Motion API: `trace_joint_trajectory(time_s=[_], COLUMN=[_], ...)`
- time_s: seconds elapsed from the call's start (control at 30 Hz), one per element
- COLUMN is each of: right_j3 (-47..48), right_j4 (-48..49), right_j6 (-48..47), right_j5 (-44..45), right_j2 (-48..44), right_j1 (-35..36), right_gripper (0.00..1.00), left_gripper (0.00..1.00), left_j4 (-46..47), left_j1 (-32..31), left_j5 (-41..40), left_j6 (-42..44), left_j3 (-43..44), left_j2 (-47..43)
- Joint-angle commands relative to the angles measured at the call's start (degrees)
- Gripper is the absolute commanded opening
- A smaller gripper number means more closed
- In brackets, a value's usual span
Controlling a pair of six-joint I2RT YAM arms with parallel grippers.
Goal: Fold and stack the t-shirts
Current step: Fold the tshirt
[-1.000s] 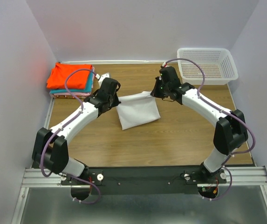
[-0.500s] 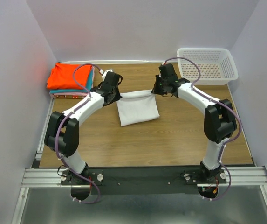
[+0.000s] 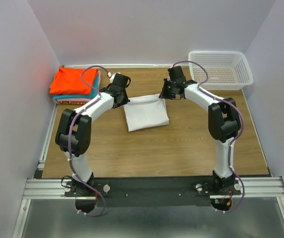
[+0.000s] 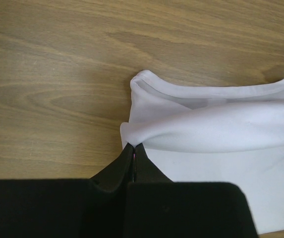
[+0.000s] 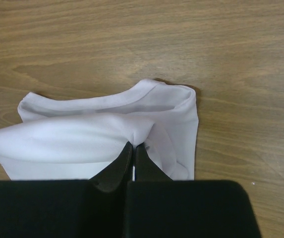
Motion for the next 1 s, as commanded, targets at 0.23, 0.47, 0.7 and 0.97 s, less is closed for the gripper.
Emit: trace_joint_trajectory(time_s=[0.23, 0.47, 0.7, 0.97], right_j3=[3.08, -0.17, -2.73, -11.42], right_j4=[-0.10, -0.01, -0.10, 2.62], right_j6=[1.88, 3.46, 4.70, 3.46], right_j5=[1.75, 4.39, 7.65, -0.67], right_j2=[2.27, -1.07, -3.70, -14.60], right_j1=[-1.47, -2.08, -2.35, -2.35], right_gripper=[0.04, 0.07, 0.85, 1.00], left_gripper=[0.52, 0.56, 0.59, 0.62], left_j4=[0.92, 1.54, 2.24, 7.33], left_j1=[0.77, 0.77, 0.60, -1.69], left_j5=[1.27, 3.81, 5.31, 14.59], left_j6=[5.29, 5.38, 6.25, 9.68], left_j3=[5.33, 4.47, 0.42, -2.57], left_j2=[3.33, 0.79, -5.01, -8.36])
